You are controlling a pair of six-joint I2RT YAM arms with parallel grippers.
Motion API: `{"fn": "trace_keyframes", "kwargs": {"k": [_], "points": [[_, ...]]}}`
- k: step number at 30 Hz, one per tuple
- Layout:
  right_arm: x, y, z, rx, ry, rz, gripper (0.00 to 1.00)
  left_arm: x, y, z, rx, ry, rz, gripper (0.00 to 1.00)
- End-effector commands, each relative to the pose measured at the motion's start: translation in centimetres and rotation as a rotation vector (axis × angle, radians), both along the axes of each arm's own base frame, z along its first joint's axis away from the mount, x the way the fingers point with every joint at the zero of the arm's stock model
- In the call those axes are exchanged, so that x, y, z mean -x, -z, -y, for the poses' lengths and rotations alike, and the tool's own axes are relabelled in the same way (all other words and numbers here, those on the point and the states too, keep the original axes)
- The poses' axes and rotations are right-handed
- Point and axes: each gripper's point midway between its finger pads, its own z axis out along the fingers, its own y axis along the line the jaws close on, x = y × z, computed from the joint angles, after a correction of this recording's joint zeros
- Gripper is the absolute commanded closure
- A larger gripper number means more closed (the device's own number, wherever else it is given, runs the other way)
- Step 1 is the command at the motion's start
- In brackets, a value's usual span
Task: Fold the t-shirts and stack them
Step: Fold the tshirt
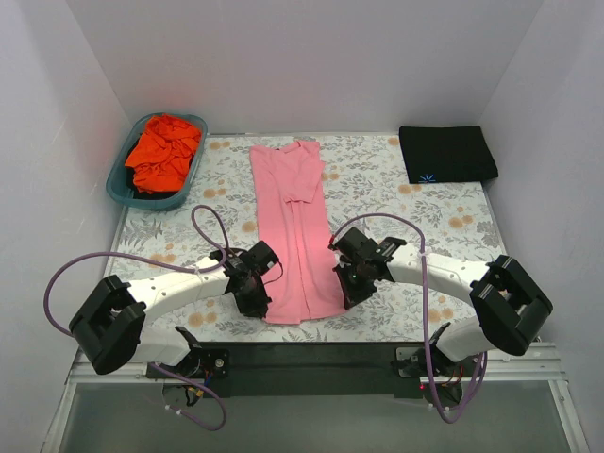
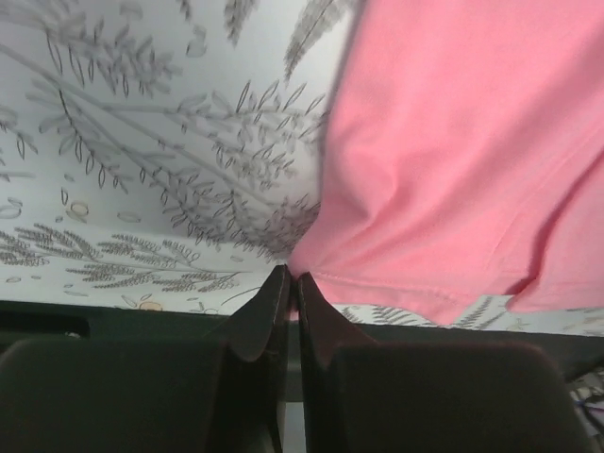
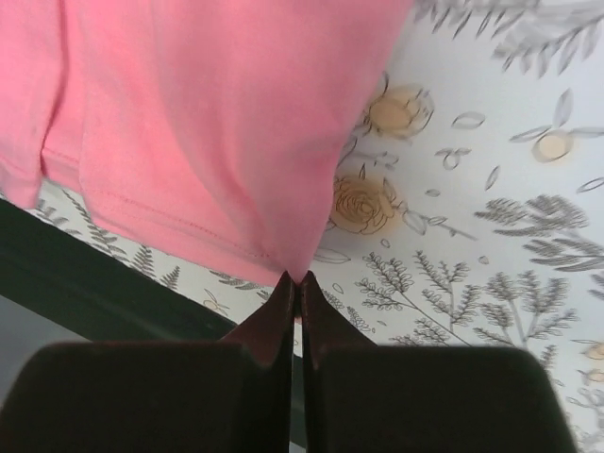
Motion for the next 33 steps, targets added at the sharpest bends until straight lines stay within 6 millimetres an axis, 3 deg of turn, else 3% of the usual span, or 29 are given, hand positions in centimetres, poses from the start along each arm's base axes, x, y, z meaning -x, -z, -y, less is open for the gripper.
{"fn": "trace_keyframes", "kwargs": {"k": [1,4,6,7,9,10,13,14,15,19,24,33], "points": [[-4.6,-2.5,-0.8,0.02,-0.008,0.118,0.99,-5.3,-2.3,0.6,0.048,-0.059,0.127,1.0],[-9.0,-4.7,-2.5,-0.011,0.002,0.189,0.99,-11.2,-4.6,0.2,0.057,-0.109,0.253,1.0],[-11.5,-5.8,-2.9,-0.017,0.014,0.227,0.99,-13.7,-5.8,0.0,0.055,-0.097,0.306,1.0],[-13.4,-7.2,-4.1,-0.041,0.017,0.267,0.99,-16.4,-7.8,0.2,0.08,-0.116,0.367,1.0],[-15.9,-8.3,-4.7,-0.052,0.034,0.309,0.99,-19.0,-8.3,-0.4,0.045,-0.105,0.409,1.0],[-17.3,-8.8,-5.4,-0.061,0.028,0.328,0.99,-21.2,-9.8,-0.6,0.055,-0.126,0.462,1.0],[-19.9,-8.7,-6.0,-0.044,0.036,0.359,0.99,-24.7,-9.9,-1.3,0.039,-0.133,0.512,1.0],[-21.2,-9.8,-6.7,-0.063,0.02,0.399,0.99,-26.0,-9.6,-1.5,0.018,-0.14,0.525,1.0],[-22.2,-9.1,-6.5,-0.028,0.028,0.421,0.99,-27.1,-9.8,-1.7,0.01,-0.153,0.556,1.0],[-24.8,-8.7,-6.9,-0.023,0.029,0.47,0.99,-29.3,-8.5,-2.3,-0.021,-0.168,0.6,1.0],[-27.1,-7.4,-6.5,-0.029,0.058,0.495,0.99,-30.1,-6.9,-3.1,-0.046,-0.182,0.622,1.0],[-28.5,-5.8,-5.4,-0.02,0.087,0.499,0.99,-30.9,-5.2,-3.5,-0.049,-0.197,0.646,1.0]]}}
